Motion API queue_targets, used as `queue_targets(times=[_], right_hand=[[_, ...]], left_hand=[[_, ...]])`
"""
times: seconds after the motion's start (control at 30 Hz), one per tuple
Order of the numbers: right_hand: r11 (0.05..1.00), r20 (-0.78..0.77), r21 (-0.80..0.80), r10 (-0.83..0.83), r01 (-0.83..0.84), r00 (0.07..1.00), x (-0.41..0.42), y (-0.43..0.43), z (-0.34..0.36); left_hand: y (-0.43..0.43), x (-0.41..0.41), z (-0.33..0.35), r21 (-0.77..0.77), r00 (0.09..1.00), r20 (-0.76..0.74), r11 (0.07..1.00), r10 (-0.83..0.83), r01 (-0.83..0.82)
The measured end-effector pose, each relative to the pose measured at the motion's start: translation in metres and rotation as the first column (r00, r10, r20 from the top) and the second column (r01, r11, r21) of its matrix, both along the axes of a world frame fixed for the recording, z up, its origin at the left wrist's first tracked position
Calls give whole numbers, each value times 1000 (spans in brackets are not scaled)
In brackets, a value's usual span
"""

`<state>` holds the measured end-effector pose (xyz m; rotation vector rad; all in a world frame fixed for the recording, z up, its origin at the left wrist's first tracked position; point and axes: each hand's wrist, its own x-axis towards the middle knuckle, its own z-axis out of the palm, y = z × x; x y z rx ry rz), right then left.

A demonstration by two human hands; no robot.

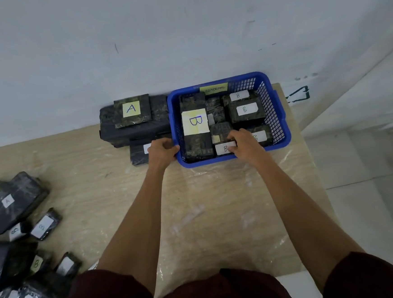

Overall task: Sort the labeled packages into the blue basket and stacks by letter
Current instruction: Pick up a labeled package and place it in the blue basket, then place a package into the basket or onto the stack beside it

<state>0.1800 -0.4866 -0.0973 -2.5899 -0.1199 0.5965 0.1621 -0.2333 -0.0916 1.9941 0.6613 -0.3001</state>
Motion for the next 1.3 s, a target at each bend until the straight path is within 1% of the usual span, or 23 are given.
queue_targets(times=[0.1, 0.27, 0.43, 0.53, 0.63, 0.8, 0.87, 0.97, 1.03, 1.1, 1.17, 1.2, 1.3], right_hand=[[1000, 14, 11, -19, 19, 1000, -2, -1, 4], [997, 108, -40, -60, 64, 992, -14, 9, 10], [993, 221, -79, -64, 84, 973, -34, 49, 23], [996, 292, -20, -73, 83, 953, -54, 84, 29], [997, 280, 13, -74, 73, 957, -78, 128, 31], [995, 217, 71, -89, 76, 972, -132, 227, 24], [995, 140, 93, -58, 45, 988, -159, 275, 20], [990, -16, 140, -8, 10, 1000, -197, 343, 11], [985, -125, 174, 12, 10, 992, -221, 379, 6], [981, -259, 195, 40, 12, 965, -244, 409, 5], [986, -412, 165, 50, 21, 910, -264, 432, 5], [991, -497, 128, 35, 34, 867, -273, 440, 4], [990, -718, 28, -77, 139, 692, -296, 459, -2]], left_hand=[[1, 1, -1, -10, 1000, -25, 1000, -10, 10], [13, -10, 7, 18, 990, -30, 990, -139, 140], [57, -36, 6, -48, 994, -6, 993, -109, 108], [92, -60, 12, -68, 996, 13, 993, -92, 92], [141, -86, 15, -44, 990, 39, 989, -139, 140], [244, -142, 24, 23, 971, 29, 971, -237, 236], [285, -170, 25, 39, 966, 3, 966, -257, 257], [337, -210, 22, 71, 951, -84, 950, -298, 304], [363, -234, 18, 107, 936, -116, 933, -333, 345], [384, -255, 14, 151, 933, -131, 923, -336, 354], [399, -272, 8, 176, 940, -139, 926, -312, 334], [404, -279, 7, 182, 940, -147, 925, -309, 333], [408, -292, 3, 251, 922, -188, 891, -339, 378]])
